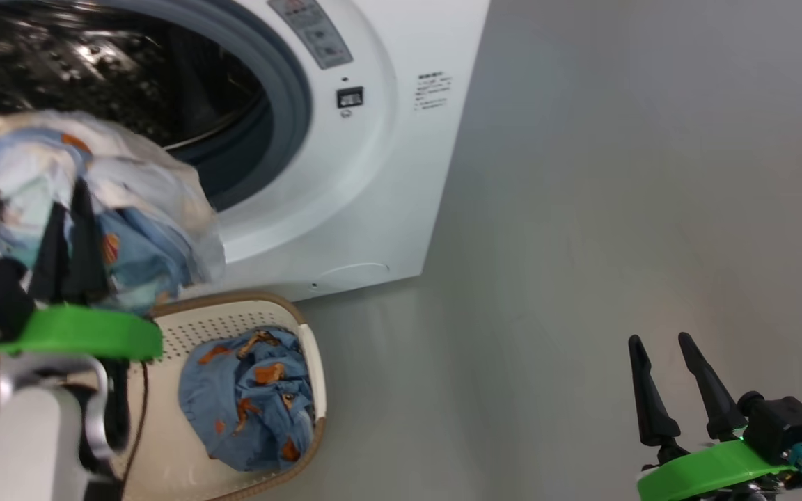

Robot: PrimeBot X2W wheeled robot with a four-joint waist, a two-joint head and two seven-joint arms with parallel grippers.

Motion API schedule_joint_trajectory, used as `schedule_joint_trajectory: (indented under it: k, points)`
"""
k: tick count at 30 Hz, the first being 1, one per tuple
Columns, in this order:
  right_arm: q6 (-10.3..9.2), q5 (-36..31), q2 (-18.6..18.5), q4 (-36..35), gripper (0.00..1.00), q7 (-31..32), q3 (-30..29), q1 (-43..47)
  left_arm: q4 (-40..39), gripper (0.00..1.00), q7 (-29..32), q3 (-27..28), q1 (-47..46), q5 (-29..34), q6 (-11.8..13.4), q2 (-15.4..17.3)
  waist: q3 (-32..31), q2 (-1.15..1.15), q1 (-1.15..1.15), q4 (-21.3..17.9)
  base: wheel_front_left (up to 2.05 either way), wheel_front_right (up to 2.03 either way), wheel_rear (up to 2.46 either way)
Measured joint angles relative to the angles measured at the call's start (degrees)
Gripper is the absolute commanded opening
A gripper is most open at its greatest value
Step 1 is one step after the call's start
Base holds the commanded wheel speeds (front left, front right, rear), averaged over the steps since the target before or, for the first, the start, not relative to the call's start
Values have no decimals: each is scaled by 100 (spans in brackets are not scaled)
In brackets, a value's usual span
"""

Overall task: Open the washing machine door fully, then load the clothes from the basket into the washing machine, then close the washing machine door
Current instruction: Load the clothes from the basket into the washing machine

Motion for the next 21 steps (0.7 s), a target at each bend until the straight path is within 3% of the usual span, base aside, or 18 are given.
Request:
schedule_joint_trajectory:
  k: [4, 12, 21]
  points:
    - [0, 40, 1, 16, 100, 0, 79, -122, 891, 0, -147, 156, -655, -42, 7, 63, 184, 0, 0, -210, 0, 0, 0]
    - [0, 107, 2, 55, 100, 0, 247, -198, 2531, 0, -483, 439, -1847, -4, -11, 488, 475, 0, 0, -628, 0, 0, 0]
    - [0, 210, 5, 77, 100, 0, 423, -198, 3677, 0, -633, 501, -3027, 171, -2, 802, 892, 0, 0, -964, 0, 0, 0]
